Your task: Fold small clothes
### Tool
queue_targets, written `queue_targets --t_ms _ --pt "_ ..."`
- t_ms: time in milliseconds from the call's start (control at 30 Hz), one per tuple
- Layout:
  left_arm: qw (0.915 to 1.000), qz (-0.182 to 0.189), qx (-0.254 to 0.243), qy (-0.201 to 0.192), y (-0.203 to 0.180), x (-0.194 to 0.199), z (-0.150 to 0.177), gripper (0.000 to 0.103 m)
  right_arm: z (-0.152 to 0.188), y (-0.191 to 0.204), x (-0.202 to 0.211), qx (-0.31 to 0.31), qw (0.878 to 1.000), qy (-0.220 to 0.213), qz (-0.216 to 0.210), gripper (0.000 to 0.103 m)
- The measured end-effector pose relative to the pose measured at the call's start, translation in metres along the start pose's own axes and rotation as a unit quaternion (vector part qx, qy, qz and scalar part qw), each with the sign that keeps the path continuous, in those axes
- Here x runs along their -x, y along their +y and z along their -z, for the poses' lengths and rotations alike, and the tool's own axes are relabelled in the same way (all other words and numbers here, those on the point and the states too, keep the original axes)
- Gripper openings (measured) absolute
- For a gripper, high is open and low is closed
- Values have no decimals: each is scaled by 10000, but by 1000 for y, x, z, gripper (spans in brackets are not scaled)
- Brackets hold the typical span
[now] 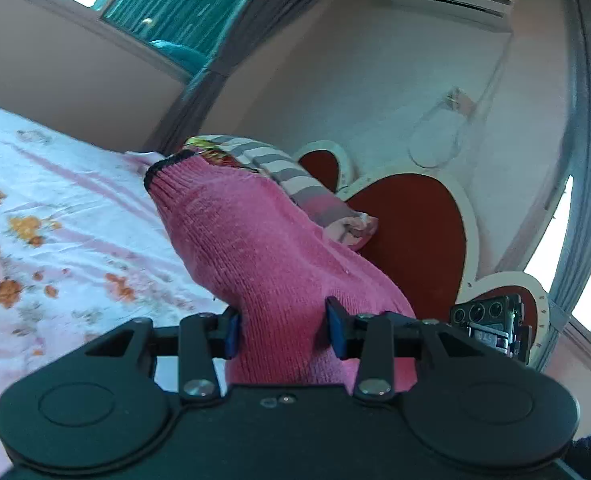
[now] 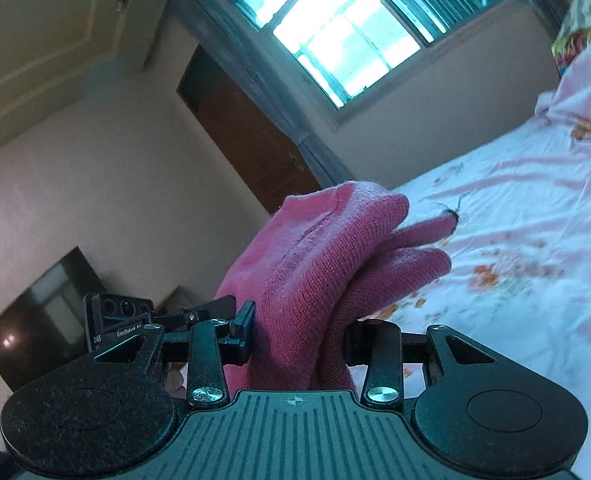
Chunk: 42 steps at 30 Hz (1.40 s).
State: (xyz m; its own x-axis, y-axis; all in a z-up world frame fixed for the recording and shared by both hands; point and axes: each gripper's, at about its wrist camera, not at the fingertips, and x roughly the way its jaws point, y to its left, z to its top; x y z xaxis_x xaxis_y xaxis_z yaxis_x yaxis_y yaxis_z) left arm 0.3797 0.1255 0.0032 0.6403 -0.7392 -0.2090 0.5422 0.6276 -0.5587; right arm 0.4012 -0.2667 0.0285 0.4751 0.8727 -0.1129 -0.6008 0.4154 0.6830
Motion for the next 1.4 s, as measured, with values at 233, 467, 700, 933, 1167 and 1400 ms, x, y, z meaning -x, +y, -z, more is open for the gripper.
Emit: queue_targets --t_ms 233,467,700,933,1167,1400 --pt "9963 -436 612 412 76 -22 27 38 24 -55 -66 -663 9964 484 204 40" --pt "9785 -994 1455 1071 161 -59 78 47 67 -151 -127 -1659 9742 1202 952 51" --pt "9759 -633 1649 1280 139 -6 117 74 94 -155 -73 -2145 9677 1214 527 67" --pt "9646 -630 1986 1615 129 -27 118 49 100 -144 -90 -2368 9538 1639 853 44" --pt "9496 -774 2360 1913 123 -15 138 53 107 -134 -79 -2814 9311 1978 1211 46" --pt "9587 -2547 535 1148 29 41 133 96 106 -81 -8 -1451 9667 1040 1835 52"
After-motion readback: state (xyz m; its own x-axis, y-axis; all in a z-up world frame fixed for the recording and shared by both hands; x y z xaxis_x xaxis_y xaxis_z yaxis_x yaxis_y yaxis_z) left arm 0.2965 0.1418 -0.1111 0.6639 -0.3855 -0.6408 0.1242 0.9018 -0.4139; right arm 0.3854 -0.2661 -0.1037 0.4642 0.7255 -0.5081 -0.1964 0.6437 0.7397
